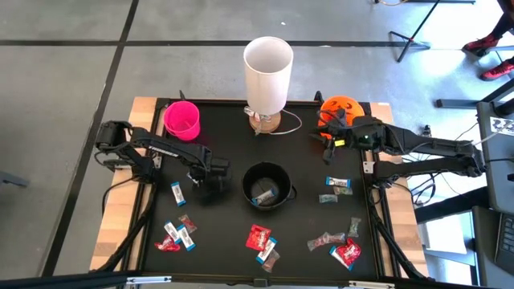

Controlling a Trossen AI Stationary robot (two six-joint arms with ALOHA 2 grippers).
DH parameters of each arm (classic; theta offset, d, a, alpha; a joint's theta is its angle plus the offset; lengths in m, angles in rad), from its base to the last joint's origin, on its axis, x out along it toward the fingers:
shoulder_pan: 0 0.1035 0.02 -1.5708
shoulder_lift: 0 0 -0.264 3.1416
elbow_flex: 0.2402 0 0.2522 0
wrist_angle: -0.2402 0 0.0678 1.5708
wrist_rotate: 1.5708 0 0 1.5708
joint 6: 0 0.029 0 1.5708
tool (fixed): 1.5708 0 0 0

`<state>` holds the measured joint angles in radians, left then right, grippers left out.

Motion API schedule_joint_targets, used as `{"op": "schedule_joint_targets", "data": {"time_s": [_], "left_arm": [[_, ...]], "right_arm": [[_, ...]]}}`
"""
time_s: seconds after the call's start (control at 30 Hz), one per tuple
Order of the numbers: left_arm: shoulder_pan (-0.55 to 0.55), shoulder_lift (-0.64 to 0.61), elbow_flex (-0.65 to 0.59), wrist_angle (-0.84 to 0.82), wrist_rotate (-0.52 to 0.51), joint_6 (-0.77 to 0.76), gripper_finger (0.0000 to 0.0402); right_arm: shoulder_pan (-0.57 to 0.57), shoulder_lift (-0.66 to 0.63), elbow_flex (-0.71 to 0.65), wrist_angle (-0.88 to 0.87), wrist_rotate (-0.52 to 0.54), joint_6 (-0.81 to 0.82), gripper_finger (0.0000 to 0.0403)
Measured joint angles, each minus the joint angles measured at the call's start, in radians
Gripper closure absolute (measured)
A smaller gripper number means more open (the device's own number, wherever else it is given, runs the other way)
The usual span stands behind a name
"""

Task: Sort candy
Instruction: Put the white chocolate into the black bucket

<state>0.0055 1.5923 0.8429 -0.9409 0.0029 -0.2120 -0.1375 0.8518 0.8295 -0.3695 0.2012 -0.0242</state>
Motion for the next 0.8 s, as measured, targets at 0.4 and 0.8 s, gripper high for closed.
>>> {"op": "schedule_joint_targets", "data": {"time_s": [0.4, 0.8], "left_arm": [[0.000, 0.067, 0.004, 0.000, 0.039, 0.118, 0.0149], [-0.017, 0.068, 0.002, 0.006, 0.044, 0.144, 0.0242]], "right_arm": [[0.000, 0.031, 0.000, 0.005, -0.013, -0.003, 0.0304], [0.000, 0.031, 0.000, 0.010, -0.037, -0.007, 0.0304]]}}
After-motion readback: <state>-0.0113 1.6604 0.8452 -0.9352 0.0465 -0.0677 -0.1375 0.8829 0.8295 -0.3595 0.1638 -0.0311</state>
